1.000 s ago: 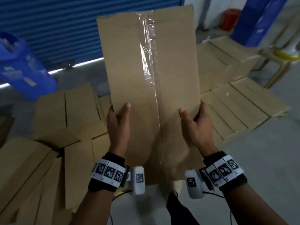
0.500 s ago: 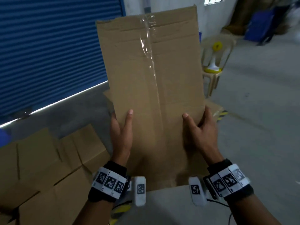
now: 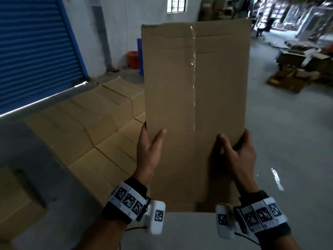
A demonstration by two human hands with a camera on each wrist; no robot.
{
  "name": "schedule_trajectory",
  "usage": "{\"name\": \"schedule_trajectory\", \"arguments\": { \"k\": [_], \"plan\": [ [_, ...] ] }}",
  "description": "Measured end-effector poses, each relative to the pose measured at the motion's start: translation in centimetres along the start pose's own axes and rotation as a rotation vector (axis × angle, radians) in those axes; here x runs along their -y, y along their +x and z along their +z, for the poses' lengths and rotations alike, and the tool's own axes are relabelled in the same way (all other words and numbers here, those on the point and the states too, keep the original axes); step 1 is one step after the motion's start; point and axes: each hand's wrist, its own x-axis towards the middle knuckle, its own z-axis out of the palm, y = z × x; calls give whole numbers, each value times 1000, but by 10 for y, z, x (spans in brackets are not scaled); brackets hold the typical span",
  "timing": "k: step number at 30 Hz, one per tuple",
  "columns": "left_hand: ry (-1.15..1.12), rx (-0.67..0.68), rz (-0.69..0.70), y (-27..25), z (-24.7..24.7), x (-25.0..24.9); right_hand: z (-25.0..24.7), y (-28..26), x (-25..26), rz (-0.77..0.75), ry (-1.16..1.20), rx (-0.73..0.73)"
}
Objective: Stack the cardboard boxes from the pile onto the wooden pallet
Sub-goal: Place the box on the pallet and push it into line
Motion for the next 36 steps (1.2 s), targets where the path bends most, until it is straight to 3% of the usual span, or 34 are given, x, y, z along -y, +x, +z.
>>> {"name": "schedule_trajectory", "arguments": {
  "k": [7, 17, 21, 29, 36],
  "plan": [
    [-38, 36, 4, 95, 69, 46, 31, 97, -51, 3, -39, -9],
    [-130, 56, -66, 309, 159, 111, 121, 308, -82, 31, -157, -38],
    [-162, 59, -81, 369, 190, 127, 148, 373, -96, 38, -191, -42],
    [-153, -73, -103, 454, 259, 177, 195, 499, -151, 43, -161, 50],
    [-57, -234, -169, 519, 353, 209, 223, 633, -206, 9, -7, 220]
  ]
}}
